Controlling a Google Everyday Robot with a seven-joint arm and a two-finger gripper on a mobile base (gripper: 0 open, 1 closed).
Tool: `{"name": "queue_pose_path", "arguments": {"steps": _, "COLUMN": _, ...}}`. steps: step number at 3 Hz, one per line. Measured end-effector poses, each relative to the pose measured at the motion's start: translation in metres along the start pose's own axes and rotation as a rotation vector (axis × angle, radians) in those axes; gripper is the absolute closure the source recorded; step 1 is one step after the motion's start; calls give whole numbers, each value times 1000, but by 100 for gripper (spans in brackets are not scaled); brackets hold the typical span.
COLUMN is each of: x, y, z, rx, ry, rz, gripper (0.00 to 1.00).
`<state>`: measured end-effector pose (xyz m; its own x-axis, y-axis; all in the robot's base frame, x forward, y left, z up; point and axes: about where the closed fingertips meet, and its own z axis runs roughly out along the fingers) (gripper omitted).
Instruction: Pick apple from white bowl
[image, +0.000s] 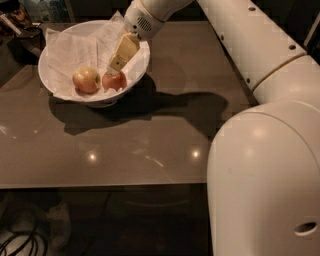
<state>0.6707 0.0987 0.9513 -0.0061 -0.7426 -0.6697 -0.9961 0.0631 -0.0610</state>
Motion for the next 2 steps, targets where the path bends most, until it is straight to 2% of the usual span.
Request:
{"name": "queue_pose_path", "arguments": {"steps": 1, "x": 4, "y": -1, "z": 18, "rx": -5, "ry": -14, "rz": 36, "gripper": 25}}
{"name": "queue_pose_path", "arguments": {"steps": 2, "x": 6, "y": 0, "z": 24, "rx": -4, "ry": -14, "rz": 37, "gripper": 26}}
